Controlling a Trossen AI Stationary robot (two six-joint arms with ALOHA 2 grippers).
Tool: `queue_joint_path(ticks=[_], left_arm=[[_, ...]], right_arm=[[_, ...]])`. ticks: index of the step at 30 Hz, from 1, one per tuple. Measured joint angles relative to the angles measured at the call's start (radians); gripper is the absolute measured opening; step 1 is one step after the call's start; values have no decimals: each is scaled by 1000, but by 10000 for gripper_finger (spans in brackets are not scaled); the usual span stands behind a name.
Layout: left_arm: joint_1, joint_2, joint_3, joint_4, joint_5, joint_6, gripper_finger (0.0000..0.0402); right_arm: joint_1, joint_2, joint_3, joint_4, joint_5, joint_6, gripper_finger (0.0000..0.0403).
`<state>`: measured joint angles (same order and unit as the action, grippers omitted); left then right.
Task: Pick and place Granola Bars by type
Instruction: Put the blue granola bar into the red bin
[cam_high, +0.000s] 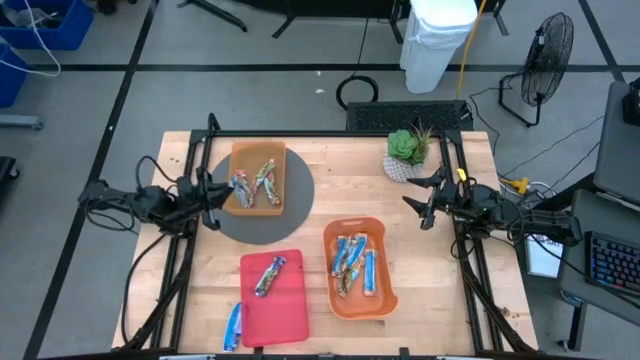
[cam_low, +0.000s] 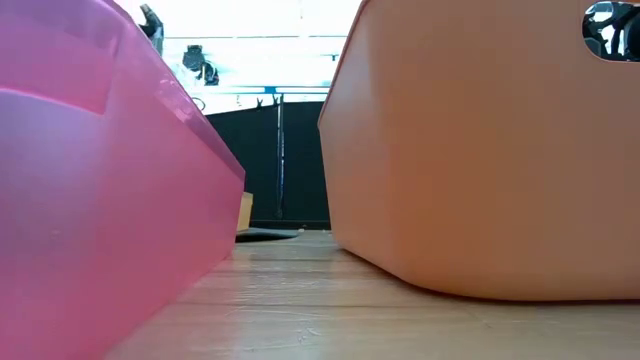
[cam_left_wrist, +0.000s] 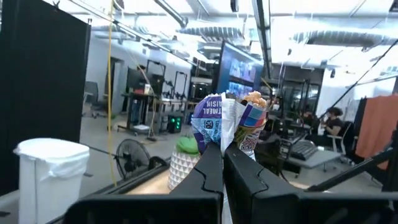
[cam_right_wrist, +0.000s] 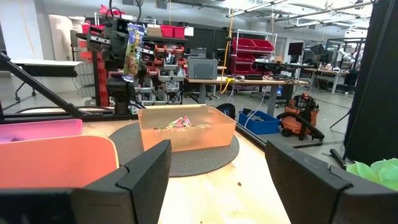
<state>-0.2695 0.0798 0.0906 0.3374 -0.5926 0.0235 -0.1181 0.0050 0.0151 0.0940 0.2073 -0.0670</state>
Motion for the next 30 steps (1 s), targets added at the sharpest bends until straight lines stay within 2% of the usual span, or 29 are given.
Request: queue_joint_path(ticks=[4, 6, 10, 12, 13, 16, 18, 23, 26, 30], left_arm=[[0, -79, 11, -87, -57, 31, 4], [0, -74, 18, -81, -91, 51, 4], [0, -75, 34, -69, -62, 62, 4], [0, -75, 49, -92, 46, 25, 4], [0, -73, 65, -133, 136, -23, 4], [0, -43, 106, -262, 378, -232, 5], [-1, 4, 106, -296, 430, -382, 5], [-5, 207, 101, -339, 427, -646, 4], [-29, 368, 101, -277, 427, -716, 3], [-86, 592, 102, -115, 426, -790, 3]], right_arm=[[0, 0, 0, 0, 0, 0, 251], [0, 0, 0, 0, 0, 0, 251], [0, 0, 0, 1, 0, 0, 251], [0, 0, 0, 2, 0, 0, 251], [0, 0, 0, 2, 0, 0, 251], [0, 0, 0, 2, 0, 0, 251], [0, 0, 0, 2, 0, 0, 251], [0, 0, 0, 2, 0, 0, 251], [0, 0, 0, 2, 0, 0, 251], [0, 0, 0, 2, 0, 0, 251]])
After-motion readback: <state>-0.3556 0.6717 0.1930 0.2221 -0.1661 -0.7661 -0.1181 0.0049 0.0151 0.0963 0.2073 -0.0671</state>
